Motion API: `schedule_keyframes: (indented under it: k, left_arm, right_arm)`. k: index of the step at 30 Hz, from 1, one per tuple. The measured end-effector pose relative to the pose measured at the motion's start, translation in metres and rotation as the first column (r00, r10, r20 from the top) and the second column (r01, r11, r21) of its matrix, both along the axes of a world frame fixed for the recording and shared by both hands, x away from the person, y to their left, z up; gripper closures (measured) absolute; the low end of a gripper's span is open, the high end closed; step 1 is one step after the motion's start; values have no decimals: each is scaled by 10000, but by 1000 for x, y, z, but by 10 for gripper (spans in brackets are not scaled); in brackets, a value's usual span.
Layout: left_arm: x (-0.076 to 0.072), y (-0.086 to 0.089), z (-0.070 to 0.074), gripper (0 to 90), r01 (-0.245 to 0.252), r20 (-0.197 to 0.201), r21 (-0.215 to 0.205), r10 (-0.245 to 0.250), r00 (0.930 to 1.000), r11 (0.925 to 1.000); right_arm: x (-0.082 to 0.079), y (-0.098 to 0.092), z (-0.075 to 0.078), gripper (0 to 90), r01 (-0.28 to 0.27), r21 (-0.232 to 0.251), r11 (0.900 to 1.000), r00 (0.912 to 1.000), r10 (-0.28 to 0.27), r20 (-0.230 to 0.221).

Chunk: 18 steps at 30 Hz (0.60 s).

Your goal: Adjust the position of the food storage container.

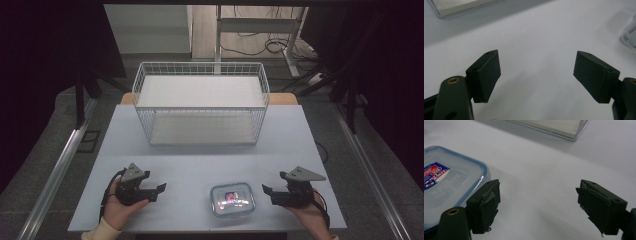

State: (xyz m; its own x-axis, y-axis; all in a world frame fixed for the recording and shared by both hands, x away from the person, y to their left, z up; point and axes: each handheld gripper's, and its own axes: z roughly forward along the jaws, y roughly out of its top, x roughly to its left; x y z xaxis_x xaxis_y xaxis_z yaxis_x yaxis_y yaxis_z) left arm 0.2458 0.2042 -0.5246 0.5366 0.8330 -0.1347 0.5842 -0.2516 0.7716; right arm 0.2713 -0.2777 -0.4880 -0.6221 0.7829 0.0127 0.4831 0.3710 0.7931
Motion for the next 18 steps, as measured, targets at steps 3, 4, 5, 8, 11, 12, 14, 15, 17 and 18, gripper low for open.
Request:
schedule_keyframes:
  k: [3, 4, 5, 8, 11, 12, 14, 15, 17, 18]
  left_arm:
    - [-1, -2, 1, 210, -49, 160, 268, 44, 9999, 9996]
    - [-1, -3, 1, 210, -52, 199, 346, 45, 9998, 9994]
    - [-2, -5, 1, 209, -3, 219, 435, -7, 9998, 9991]
    - [-3, -5, 1, 208, 16, 248, 471, -28, 9997, 9989]
    - [-3, -5, 1, 208, -11, 272, 451, -1, 9996, 9990]
    - [-3, -4, 1, 208, -6, 263, 440, -6, 9997, 9990]
    - [-2, -4, 1, 208, 9, 233, 460, -19, 9997, 9989]
    - [-2, -4, 1, 209, 12, 226, 449, -22, 9997, 9990]
    - [-3, -5, 1, 208, 36, 233, 472, -47, 9997, 9989]
    - [-3, -5, 1, 208, 47, 237, 475, -58, 9997, 9989]
  right_arm:
    - [-1, -1, 1, 177, 134, 196, 9997, 9999, -136, 72]
    - [-1, -2, 2, 176, 182, 297, 9994, 9998, -184, 95]
    - [-1, -3, 3, 177, 236, 299, 9993, 9996, -240, 131]
    - [-1, -3, 3, 178, 234, 295, 9993, 9996, -238, 127]
    - [-1, -3, 3, 186, 208, 241, 9995, 9997, -211, 85]
    - [0, -3, 2, 189, 192, 215, 9996, 9998, -193, 48]
    - [0, -3, 1, 195, 173, 180, 9997, 9998, -173, 13]
    - [0, -3, 1, 200, 174, 159, 9997, 9998, -173, -8]
    - [1, -3, 0, 210, 148, 96, 9998, 9999, -147, -75]
    - [0, -3, 0, 217, 106, 68, 9999, 9999, -106, -64]
